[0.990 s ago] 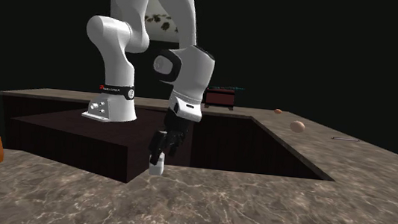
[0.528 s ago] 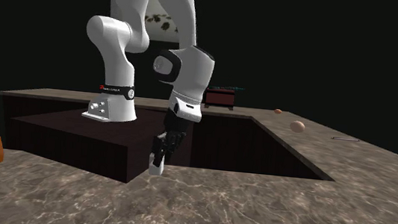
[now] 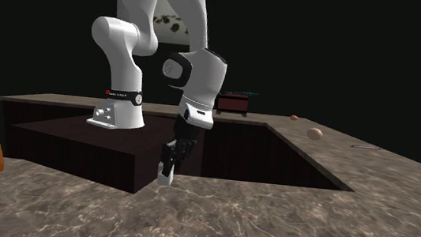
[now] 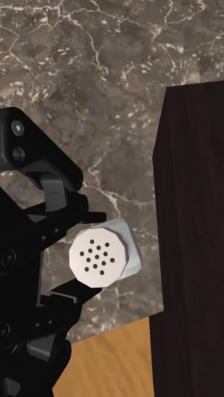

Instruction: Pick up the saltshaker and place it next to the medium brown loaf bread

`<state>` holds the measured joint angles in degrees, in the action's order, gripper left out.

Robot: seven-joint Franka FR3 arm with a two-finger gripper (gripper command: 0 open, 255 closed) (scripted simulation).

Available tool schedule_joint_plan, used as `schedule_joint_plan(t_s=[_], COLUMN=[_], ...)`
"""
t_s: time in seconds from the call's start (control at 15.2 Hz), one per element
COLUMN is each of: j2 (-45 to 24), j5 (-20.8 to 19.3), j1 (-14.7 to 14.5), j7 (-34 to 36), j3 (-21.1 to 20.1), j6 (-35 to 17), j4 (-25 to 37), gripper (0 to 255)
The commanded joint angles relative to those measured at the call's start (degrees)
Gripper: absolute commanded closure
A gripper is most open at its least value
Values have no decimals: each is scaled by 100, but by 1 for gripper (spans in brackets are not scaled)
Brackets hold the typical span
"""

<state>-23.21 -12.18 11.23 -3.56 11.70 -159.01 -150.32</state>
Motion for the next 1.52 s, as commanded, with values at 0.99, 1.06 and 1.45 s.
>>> schedule_joint_plan(t_s=[0.99, 1.06, 1.45], j2=[1672, 1772, 2351], j5=[-149, -157, -191], j1=[-96, -99, -108], j7=[-58, -62, -88], j3=[146, 149, 155], j6=[1342, 1434, 1999], j4=[-324, -332, -344], gripper=[255, 255, 255])
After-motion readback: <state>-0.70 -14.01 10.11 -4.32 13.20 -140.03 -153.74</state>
